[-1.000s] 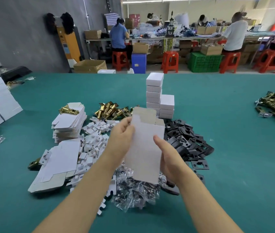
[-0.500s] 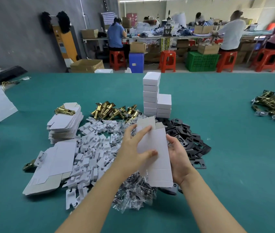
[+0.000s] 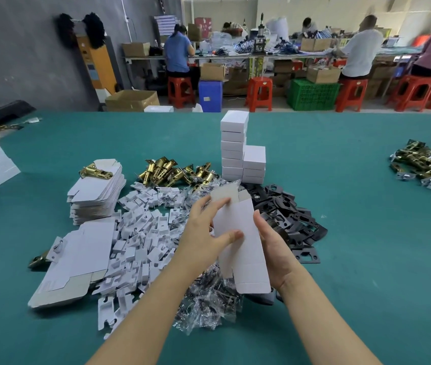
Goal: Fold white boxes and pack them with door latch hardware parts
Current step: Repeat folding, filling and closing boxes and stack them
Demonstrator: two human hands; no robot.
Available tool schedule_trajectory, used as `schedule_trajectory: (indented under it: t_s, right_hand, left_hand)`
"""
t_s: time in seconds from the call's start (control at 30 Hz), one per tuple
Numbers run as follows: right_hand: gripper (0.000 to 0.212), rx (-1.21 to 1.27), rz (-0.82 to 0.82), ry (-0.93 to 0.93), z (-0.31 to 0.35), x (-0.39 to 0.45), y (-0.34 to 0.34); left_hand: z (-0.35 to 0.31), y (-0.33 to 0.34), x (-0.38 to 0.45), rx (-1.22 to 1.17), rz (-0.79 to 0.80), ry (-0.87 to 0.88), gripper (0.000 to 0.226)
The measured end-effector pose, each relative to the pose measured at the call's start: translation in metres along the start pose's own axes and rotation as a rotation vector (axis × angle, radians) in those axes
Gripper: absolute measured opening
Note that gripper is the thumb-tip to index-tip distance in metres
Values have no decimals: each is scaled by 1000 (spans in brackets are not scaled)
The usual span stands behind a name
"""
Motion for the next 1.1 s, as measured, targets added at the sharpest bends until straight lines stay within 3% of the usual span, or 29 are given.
schedule_trajectory:
  t_s: [0.37,0.57,0.7,0.8,1.1]
  right_hand:
    - [94,-90,40,10,-2,2,8]
    - [86,-137,32,-4,0,1,5]
    - [71,-111,45,-37,-1,4,4]
    - [60,-61,-32,-68,-3,6,-1]
    - [43,-74,-215,-246,8,1,-11]
  left_hand:
    - [3,-4,5,-106,-1,-75,38]
    - [3,-8,3,-154,-32,-118,40]
    - [2,-10,3,-186,-58,-123,75]
    - [3,-6,-1,-255,-77,-147,87]
    - [15,-2,-4,-508,-161,-199,74]
Point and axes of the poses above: each hand's wrist, its own x-axis towards the middle knuckle, its own y-axis out of the palm, z = x × y, the point moved 6 cm from there along x, towards the middle knuckle, and after that the axes turned 13 degrees about y, right-handed, at the moved point
